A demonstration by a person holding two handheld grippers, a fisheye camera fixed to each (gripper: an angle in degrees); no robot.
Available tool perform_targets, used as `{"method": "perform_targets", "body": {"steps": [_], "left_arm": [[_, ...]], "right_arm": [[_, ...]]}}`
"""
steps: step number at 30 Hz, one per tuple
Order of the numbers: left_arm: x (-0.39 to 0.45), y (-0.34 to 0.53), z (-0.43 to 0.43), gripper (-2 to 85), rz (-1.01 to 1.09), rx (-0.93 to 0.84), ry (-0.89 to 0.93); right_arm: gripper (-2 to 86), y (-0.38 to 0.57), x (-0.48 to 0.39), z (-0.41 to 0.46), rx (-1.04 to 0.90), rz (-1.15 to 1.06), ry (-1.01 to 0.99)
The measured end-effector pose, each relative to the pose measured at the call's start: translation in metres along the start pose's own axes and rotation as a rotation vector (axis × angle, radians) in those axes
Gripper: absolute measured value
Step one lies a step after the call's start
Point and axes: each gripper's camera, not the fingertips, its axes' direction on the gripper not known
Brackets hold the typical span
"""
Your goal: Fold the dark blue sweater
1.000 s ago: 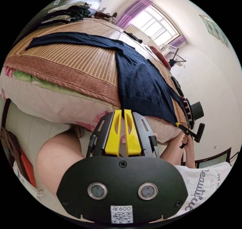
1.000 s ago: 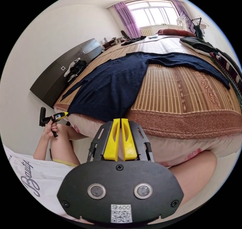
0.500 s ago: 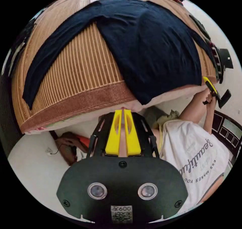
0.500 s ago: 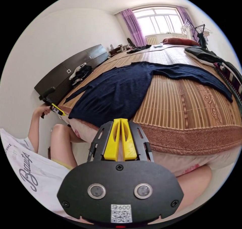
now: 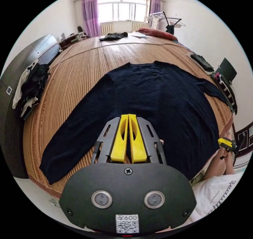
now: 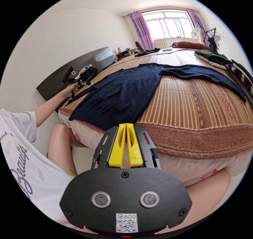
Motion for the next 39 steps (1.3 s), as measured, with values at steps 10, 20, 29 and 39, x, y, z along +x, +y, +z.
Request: {"method": "perform_targets", "body": {"steps": [10, 20, 29, 39], "left_arm": [[-0.041, 0.027, 0.019, 0.4, -0.108, 0.013, -0.029], [-0.027, 0.079, -0.033, 0.3, -0.096, 0.194, 0.056], [0.058, 0.184, -0.06, 0.4, 0.128, 0.14, 0.319], [0.108, 0.324, -0.046, 0.3, -0.037, 0.224, 0.329]], "right_arm": [[-0.9, 0.018, -0.015, 0.013, -0.001, 0.01, 0.021], [-0.9, 0.032, -0.033, 0.022, 0.023, 0.02, 0.029], [-0.9, 0.048, -0.067, -0.001, 0.199, -0.003, 0.078], [-0.9, 0.048, -0.086, 0.031, -0.053, -0.039, 0.082]]}}
